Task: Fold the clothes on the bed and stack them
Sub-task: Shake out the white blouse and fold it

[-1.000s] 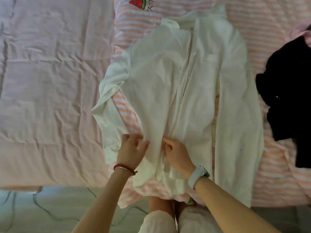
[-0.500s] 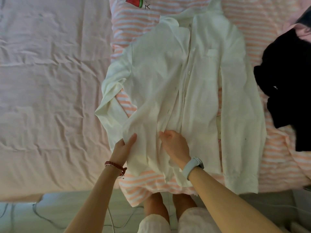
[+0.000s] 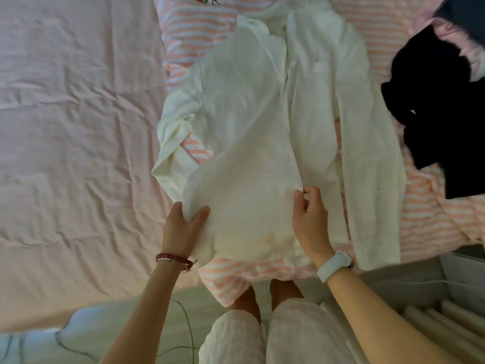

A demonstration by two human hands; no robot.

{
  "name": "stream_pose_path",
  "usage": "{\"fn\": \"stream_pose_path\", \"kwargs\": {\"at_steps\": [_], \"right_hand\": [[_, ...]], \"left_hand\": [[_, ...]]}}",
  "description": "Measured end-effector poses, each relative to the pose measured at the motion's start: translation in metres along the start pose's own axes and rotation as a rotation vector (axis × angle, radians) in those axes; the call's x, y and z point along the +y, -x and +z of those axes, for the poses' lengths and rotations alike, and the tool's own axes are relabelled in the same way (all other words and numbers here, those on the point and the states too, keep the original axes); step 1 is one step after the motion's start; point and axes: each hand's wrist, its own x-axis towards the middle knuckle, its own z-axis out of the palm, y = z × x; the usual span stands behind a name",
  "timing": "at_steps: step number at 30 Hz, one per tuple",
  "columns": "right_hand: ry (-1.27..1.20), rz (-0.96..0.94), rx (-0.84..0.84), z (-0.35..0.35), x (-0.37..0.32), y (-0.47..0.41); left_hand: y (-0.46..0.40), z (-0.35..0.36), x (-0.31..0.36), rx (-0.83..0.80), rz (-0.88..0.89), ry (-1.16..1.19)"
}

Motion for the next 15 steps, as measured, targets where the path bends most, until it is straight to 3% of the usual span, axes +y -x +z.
{"fn": "stream_pose_path", "kwargs": {"at_steps": [3, 5, 8, 11, 13, 15], "right_hand": [[0.095, 0.2, -0.253, 0.007, 0.026, 0.011], [0.161, 0.285, -0.366, 0.013, 0.041, 0.02], [0.11, 0.322, -0.286, 0.016, 0.049, 0.031], [0.019, 0.238, -0.099, 0.014, 0.046, 0.039], [-0.004, 0.17, -0.068, 0.013, 0.044, 0.044], [0.052, 0.156, -0.144, 0.013, 0.046, 0.047]], "left_hand": [[-0.004, -0.008, -0.026, -0.012, -0.113, -0.28], [-0.005, -0.011, -0.041, -0.101, -0.125, -0.276], [-0.001, -0.015, -0.049, -0.193, -0.094, -0.076], [0.004, -0.018, -0.05, -0.057, 0.006, -0.008], [0.006, -0.016, -0.052, 0.005, 0.026, -0.078], [0.003, -0.014, -0.058, 0.021, -0.048, -0.203]]}}
